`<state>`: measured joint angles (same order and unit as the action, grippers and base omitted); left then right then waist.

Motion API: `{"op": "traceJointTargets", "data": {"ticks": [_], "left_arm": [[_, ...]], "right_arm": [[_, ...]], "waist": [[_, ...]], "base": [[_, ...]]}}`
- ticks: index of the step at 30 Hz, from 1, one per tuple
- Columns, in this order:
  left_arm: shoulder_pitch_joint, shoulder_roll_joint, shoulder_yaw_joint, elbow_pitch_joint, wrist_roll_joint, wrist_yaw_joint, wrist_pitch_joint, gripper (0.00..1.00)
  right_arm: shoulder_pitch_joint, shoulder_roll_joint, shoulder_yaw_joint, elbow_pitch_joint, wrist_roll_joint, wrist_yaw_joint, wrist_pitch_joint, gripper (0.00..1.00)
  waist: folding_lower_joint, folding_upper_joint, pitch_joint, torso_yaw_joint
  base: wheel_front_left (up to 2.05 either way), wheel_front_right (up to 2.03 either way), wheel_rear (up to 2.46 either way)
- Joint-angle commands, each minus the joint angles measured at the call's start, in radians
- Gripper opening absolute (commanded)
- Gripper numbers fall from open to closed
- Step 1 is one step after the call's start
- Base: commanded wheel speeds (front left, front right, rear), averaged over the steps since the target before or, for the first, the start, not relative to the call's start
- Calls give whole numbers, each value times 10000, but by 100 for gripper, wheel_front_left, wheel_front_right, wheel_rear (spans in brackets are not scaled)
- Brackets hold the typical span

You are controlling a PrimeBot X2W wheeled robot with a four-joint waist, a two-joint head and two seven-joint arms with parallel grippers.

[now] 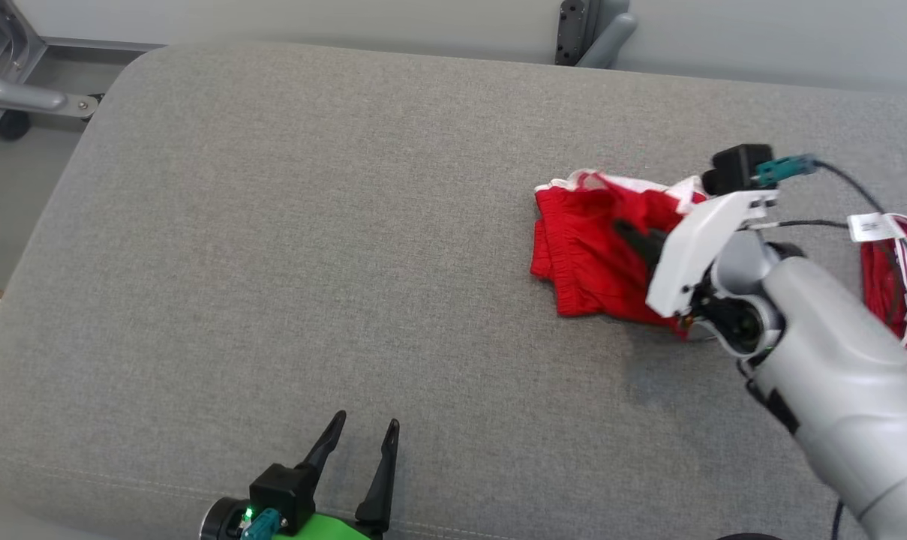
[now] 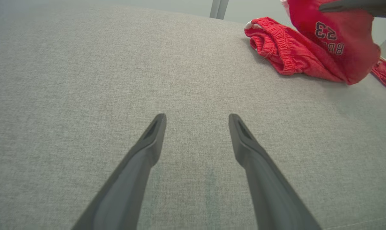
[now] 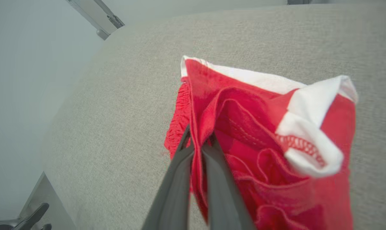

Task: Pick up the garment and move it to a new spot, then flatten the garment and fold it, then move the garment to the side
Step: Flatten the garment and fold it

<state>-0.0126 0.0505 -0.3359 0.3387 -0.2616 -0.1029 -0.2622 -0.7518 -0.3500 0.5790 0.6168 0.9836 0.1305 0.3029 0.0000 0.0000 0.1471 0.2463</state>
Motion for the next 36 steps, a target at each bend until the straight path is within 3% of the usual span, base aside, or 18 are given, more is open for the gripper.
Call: {"op": "traceJointTargets", "data": {"ticks": [1, 2, 3, 8, 25, 26, 27, 36], "left_arm": [[-211, 9, -17, 74, 33, -23, -32, 100], [-317, 10, -83, 209, 58, -51, -32, 100], [-341, 10, -107, 264, 66, -66, -32, 100], [-337, 12, -168, 488, 104, -83, -32, 100], [49, 13, -953, 658, -316, 77, -32, 100], [40, 14, -999, 652, -349, 98, -32, 100], [33, 14, -1035, 647, -363, 113, -32, 100], [165, 14, -669, 615, -372, 279, -32, 100]], "right_arm": [[-125, 281, 62, 283, -289, 2, -140, 0], [-291, 1007, 112, 860, -652, 2, -340, 0], [-378, 1338, 70, 1179, -790, 2, -462, 0], [-855, 2361, -89, 2554, -1286, 2, -1070, 0], [-2060, 2979, -659, 6076, -2119, 2, -3436, 3], [-2026, 2985, -603, 6039, -2080, 2, -3563, 42], [-1893, 2989, -516, 5825, -1899, 2, -3610, 100], [-1418, 2980, 584, 3758, -946, 2, -4725, 100]], "waist": [[0, 0, -4, 30], [0, 0, -42, 118], [0, 0, -56, 160], [0, 0, -119, 366], [0, 0, -329, 551], [0, 0, -335, 558], [0, 0, -339, 568], [0, 0, -312, 210]], "base": [[0, 0, 0], [0, 0, 0], [0, 0, 0], [0, 0, 0], [0, 0, 0], [0, 0, 0], [0, 0, 0], [0, 0, 0]]}}
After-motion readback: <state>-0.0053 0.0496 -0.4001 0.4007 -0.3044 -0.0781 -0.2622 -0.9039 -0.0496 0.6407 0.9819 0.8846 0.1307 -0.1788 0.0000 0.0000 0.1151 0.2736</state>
